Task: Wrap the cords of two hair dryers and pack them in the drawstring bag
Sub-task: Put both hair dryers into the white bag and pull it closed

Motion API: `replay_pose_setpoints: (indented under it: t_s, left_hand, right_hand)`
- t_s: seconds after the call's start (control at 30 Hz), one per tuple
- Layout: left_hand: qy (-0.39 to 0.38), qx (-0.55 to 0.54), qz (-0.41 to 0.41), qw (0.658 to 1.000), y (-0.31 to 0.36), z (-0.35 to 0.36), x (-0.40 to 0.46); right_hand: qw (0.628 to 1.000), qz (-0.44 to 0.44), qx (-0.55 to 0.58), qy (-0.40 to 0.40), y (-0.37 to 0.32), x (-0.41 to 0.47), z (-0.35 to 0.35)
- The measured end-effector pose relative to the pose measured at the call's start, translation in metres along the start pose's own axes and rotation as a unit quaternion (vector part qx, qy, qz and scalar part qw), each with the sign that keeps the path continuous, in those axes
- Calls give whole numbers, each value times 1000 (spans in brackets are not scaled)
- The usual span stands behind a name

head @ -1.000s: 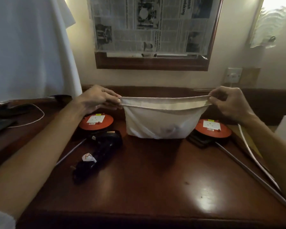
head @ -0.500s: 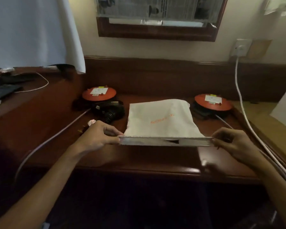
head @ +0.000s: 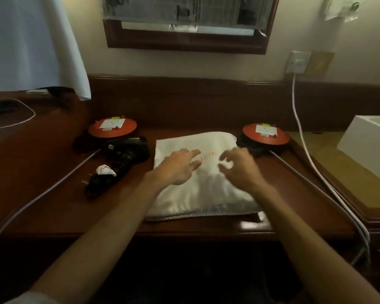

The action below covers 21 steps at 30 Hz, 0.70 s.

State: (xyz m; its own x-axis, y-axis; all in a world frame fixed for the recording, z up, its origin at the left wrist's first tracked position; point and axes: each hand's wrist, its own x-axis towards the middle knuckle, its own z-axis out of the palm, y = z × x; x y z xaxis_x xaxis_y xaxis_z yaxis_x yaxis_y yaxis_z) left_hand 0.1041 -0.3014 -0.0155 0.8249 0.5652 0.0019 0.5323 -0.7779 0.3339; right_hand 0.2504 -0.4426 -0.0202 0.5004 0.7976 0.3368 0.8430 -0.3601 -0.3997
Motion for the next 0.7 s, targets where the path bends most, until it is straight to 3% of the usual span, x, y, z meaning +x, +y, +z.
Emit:
replay_pose_setpoints:
  t_s: [0.13, 0.27, 0.37, 0.57, 0.7]
  left_hand:
    - [9, 23, -78, 997, -26, 67, 28]
    - [44, 66, -48, 996, -41, 89, 28]
    - [23, 79, -50, 995, -41, 89, 34]
    - [3, 77, -63, 995, -47, 95, 39]
    - [-3, 67, -66, 996, -46, 94, 44]
  right_hand:
    - [983, -47, -151, -96, -12, 2, 43]
    - [973, -53, -180, -132, -9, 11, 38]
    - [966, -61, -179, -174, -16, 15, 46]
    - [894, -67, -393, -205, -9, 24, 54]
    - [920, -64, -329, -204, -7, 35, 57]
